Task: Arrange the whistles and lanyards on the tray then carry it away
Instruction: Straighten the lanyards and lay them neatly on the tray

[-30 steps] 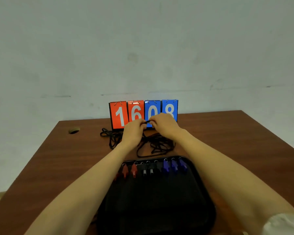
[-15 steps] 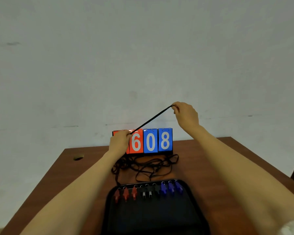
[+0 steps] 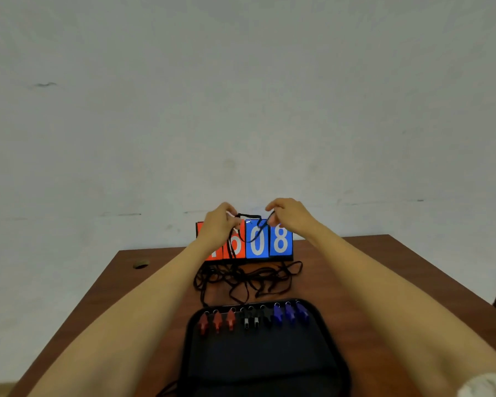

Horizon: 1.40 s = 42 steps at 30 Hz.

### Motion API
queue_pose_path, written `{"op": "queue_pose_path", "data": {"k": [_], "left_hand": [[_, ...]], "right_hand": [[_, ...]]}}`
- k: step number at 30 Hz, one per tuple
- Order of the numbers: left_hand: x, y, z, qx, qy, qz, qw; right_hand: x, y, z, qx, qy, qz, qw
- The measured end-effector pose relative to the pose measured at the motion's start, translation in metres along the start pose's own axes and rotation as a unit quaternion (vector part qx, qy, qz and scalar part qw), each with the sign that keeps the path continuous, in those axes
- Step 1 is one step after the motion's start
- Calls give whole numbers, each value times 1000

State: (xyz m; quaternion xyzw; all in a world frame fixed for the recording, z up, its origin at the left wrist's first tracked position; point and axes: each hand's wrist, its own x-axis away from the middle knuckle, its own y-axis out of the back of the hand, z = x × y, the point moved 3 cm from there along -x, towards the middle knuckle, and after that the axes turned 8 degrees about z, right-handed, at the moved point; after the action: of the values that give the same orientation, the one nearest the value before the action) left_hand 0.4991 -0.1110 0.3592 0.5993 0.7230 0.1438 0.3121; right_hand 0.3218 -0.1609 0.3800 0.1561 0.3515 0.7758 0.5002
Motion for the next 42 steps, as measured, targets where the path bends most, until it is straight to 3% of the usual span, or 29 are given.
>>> {"op": "queue_pose_path", "data": {"k": [7,11,18,23,27,33,38,42], "left_hand": [[2,-4,-5,-45,-60,52,996],[2,0,-3,-48,-67,35,996],[-6,-8,7,-73,-43,58,995],[-7,-20,5,-81,-53,92,991],[-8,-23,8,-109,-51,101,988],[-13,-25,50,-153,21,102,983],[-16,-30,53,-192,34,68,978],[-18,-32,53,-100,36,77,991]], "right_hand": [[-1,-32,21,116,119,97,981],[-8,-34,18,128,95,114,981],[-13,-29,2,176,89,23,980],[-12,-36,-3,235,120,66,962],[-17,-35,-12,291,89,48,951],[-27,2,-26,145,32,-96,984],[-29,5,-40,124,-13,-130,984],[-34,3,-59,125,-53,-123,983]]}}
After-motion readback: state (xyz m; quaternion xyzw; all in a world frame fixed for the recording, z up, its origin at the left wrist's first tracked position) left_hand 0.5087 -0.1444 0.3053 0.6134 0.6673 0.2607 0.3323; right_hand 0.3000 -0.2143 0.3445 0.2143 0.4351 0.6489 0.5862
